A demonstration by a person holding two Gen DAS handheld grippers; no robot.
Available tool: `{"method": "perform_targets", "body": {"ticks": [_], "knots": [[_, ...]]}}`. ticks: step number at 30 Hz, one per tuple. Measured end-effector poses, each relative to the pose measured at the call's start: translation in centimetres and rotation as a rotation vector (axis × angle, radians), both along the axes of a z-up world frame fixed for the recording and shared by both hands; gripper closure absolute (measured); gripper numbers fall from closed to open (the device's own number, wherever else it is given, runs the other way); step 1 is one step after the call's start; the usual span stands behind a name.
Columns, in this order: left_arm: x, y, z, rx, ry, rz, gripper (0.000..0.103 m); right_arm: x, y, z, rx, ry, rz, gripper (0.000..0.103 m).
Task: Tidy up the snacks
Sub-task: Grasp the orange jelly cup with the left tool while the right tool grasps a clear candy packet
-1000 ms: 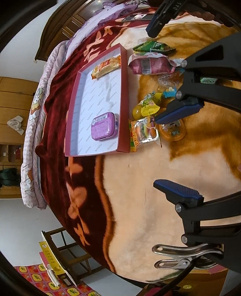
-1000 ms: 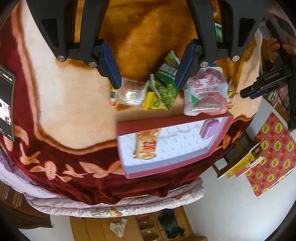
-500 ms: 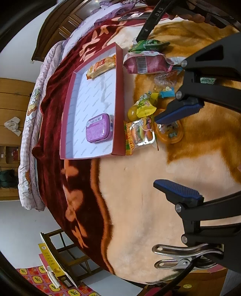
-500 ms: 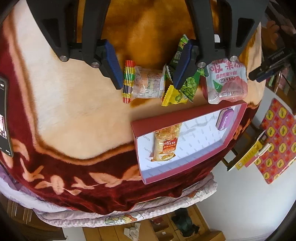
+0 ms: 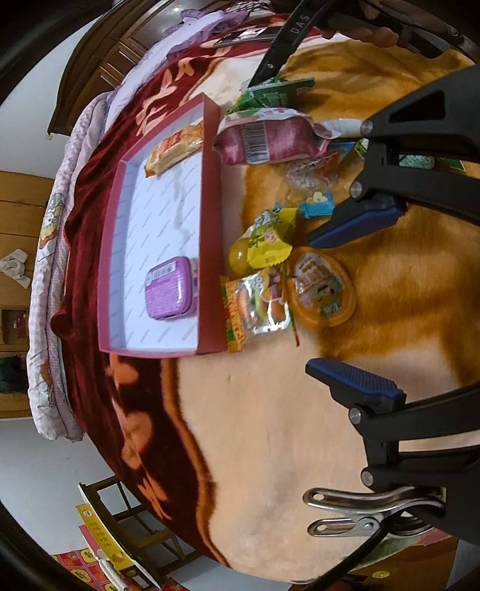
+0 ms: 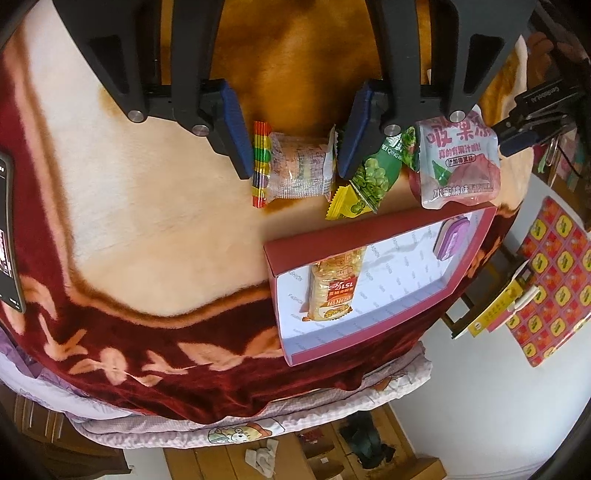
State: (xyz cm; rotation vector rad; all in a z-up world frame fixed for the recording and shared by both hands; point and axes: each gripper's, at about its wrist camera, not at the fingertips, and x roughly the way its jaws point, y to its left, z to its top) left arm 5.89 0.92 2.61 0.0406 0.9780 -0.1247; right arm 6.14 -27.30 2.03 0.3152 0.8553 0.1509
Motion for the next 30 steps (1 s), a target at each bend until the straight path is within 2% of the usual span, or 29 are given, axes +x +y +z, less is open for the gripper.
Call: {"method": "perform_targets", "body": {"ticks": [5,9,24,29,30], "knots": [[0.3,-0.3,-0.6,0.016,-0.020,0.015,0.042,-0.3,0.3,-0.1,-0.019,-0.023,0.001,0.054],[0.2,-0.4,-0.5,0.025,-0.038,0.010,0.059,-0.6,0.4,-0.3,-0.027,-0.041,0.004,0.054],[-0.9,-0.8,-0.7,0.059,-0.053,-0.032,0.058,-0.4,0.6,-0.2,-0.043,-0.043,0.001,0.054],[-0.9,-0.5,-0.8,0.033,-0.062,-0.021,0.059,-0.1,0.7,-0.2,-0.046,-0.044,0.001,0.053],[-1.0,-0.5,-0.8,0.031,-0.063,-0.023,0.059,-0.1,0.7,-0.1,-0.045,-0.044,0.000,0.055]]}}
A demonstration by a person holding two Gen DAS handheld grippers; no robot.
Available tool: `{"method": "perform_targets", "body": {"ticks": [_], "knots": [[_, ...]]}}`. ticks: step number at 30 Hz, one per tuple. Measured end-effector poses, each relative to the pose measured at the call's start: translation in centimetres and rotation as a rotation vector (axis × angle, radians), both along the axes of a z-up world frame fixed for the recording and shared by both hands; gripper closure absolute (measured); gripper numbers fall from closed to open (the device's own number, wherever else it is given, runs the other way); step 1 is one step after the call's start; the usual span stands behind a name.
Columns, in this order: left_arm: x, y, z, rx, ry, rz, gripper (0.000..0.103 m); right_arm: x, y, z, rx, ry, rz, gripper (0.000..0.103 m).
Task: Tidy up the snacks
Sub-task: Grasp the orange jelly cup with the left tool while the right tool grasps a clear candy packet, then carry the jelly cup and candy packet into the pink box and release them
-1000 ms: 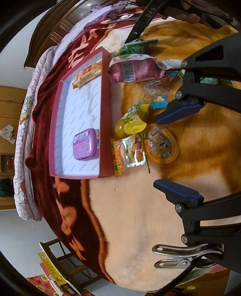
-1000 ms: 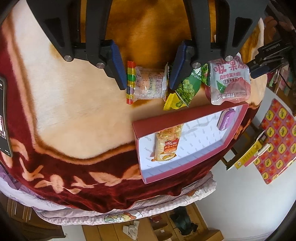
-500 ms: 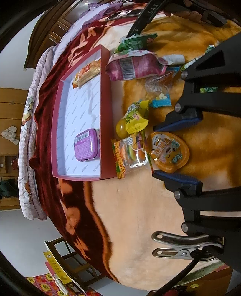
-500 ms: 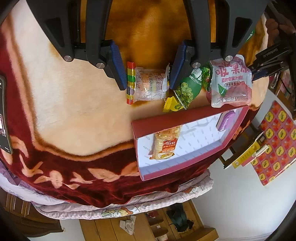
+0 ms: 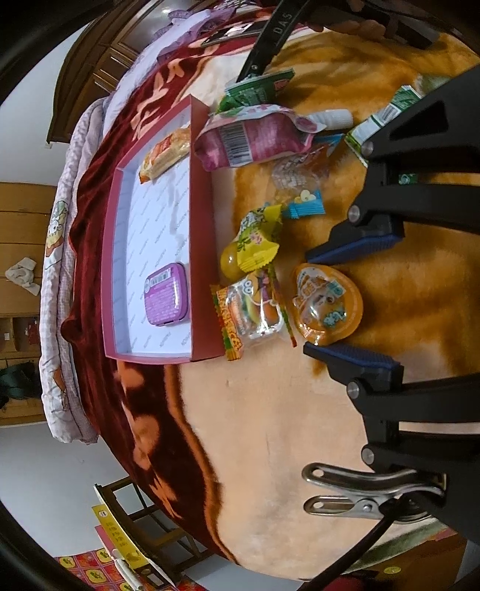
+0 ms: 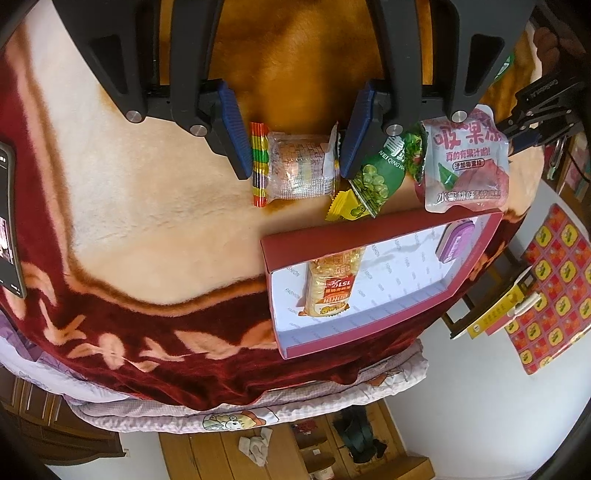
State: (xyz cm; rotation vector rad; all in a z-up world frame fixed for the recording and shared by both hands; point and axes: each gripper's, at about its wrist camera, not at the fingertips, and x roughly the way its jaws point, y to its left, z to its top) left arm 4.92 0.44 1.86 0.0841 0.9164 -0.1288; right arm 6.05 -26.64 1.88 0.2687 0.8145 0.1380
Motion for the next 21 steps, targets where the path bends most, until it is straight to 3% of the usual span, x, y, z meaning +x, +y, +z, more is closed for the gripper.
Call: {"method": "perform_targets", "body": {"ticks": [4,12,21], "knots": [[-0.4,0.2,0.4,-0.022,-0.009,-0.015,0.060,0.0,-0.2,0.1,0.030,0.009,-0.006,0.065],[-1.0,1.0,1.6,-0.057,-0.043,-0.008,0.060,-1.2,0.6,1.2,-0.018,-0.027,-0.006,0.066],[-1.4,1.6,2.5,-0.081,-0.065,-0.002,0.060,-2.6,1.6,3.4,0.001,-0.080,0.035,0.066]]}}
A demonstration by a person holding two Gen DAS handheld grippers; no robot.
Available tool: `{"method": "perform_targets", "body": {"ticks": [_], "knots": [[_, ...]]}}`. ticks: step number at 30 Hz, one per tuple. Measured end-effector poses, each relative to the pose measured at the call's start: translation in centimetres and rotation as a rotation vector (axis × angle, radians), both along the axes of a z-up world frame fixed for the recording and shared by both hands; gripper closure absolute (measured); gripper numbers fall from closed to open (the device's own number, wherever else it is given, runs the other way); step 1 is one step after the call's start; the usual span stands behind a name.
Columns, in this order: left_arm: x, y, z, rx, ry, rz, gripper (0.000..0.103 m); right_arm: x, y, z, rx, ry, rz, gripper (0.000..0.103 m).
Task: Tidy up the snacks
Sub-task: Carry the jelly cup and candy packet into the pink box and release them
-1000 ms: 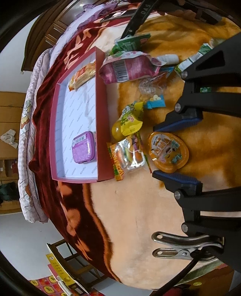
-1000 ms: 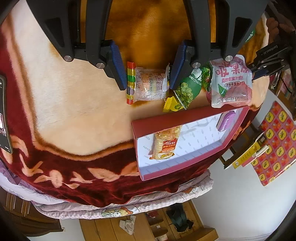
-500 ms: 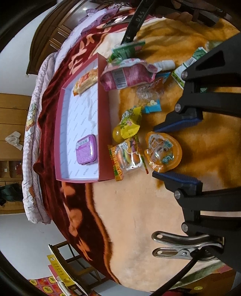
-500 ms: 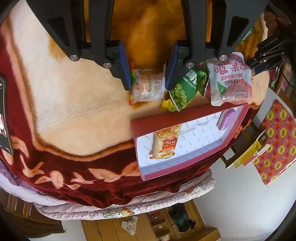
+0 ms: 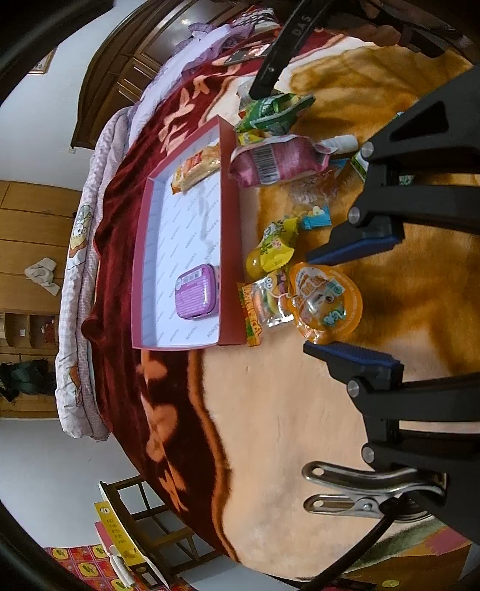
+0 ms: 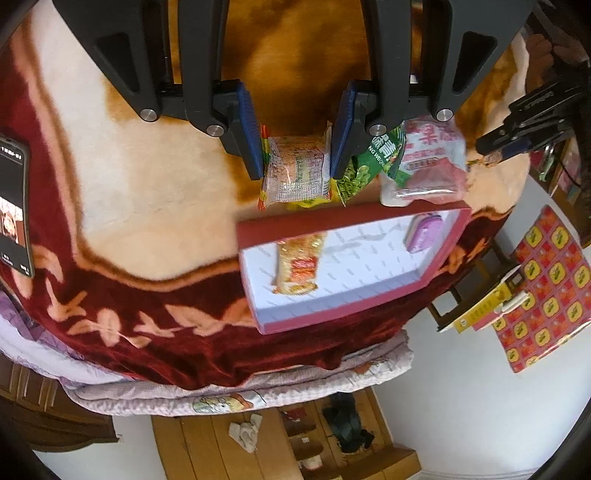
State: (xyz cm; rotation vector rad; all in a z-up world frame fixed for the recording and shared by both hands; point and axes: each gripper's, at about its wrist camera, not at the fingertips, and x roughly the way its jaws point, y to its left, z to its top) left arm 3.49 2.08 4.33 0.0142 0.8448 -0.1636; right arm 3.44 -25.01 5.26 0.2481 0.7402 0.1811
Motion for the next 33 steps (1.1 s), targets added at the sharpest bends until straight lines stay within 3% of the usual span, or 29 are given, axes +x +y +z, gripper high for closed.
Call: {"method": "perform_targets", "body": {"ticks": [10,25,33], "knots": [[-0.2,0.3,0.8,-0.018,-0.014,0.008,0.060,-1.2,1.5,2.2,-0.008,-0.075,0.044,0.066],[0.1,0.2,2.1,-0.014,-0.035,0.004,0.060,-0.7,2.1,2.2,-0.014,-0.056,0.068,0.066],[2.1,-0.2,2.8,-0.017,-0.038,-0.004,0.060,0.3,2.6,2.3,-0.013,-0.051,0.089,0.066]]}}
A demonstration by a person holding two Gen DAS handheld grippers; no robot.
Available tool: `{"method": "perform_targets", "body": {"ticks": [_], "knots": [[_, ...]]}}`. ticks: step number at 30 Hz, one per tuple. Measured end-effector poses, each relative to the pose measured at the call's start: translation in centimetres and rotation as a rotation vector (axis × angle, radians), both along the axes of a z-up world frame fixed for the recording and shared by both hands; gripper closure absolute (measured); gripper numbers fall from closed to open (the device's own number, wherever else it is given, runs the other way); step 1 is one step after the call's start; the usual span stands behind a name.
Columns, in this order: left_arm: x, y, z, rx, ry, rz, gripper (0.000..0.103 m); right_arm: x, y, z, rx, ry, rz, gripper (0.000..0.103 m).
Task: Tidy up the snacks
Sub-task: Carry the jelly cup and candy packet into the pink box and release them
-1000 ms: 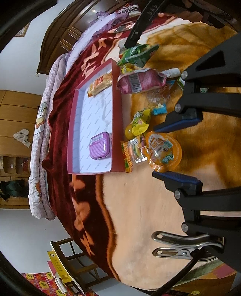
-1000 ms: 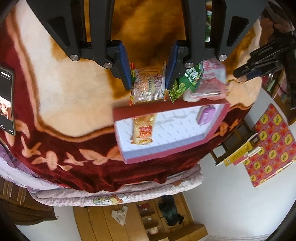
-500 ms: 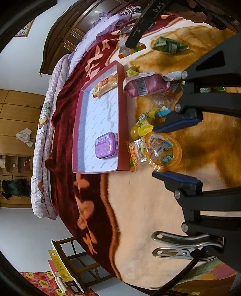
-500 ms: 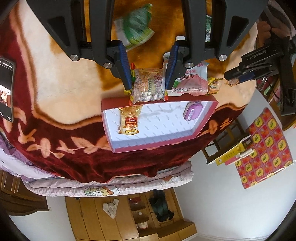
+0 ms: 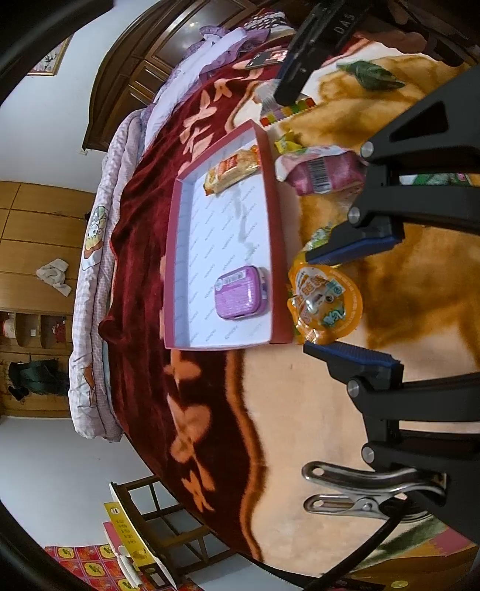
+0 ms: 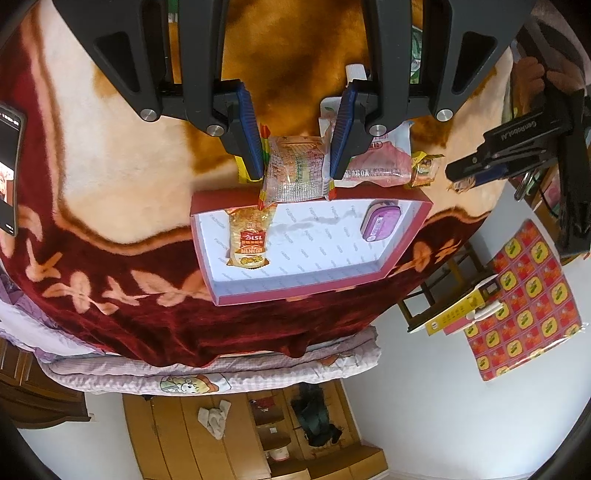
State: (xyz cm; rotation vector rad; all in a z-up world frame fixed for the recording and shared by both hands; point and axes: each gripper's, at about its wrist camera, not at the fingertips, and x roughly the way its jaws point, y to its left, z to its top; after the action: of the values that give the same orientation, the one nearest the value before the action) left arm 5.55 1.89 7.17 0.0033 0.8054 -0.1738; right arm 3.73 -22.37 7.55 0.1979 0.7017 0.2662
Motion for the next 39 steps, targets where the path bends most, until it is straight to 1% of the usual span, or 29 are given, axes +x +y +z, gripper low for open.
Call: {"method": "perform_targets", "body": {"ticks": [14,21,28,32,35,39], "knots": [[4.9,-4.1,0.6,0.005,-0.010,-0.083,0.060,2.7,1.1,0.6,0.006,-0.006,0.029,0.066],[7.4,-5.7,-0.3,-0.007,0.020,-0.126,0.060,4.5,1.5,0.4,0.011,0.006,0.034,0.066],[9.2,-6.3,-1.6,-0.002,0.048,-0.139,0.060,5.9,1.6,-0.1,0.019,0.020,0.034,0.066],[10.1,-6.7,-2.6,0.012,0.059,-0.147,0.060,6.7,1.9,-0.6,0.023,0.031,0.038,0.066],[10.1,-7.3,-2.7,0.057,0.028,-0.151,0.060,7.1,2.0,-0.9,0.024,0.038,0.042,0.066],[10.4,-7.7,-3.0,0.099,0.004,-0.149,0.060,7.7,2.3,-1.2,0.019,0.041,0.045,0.066]]}}
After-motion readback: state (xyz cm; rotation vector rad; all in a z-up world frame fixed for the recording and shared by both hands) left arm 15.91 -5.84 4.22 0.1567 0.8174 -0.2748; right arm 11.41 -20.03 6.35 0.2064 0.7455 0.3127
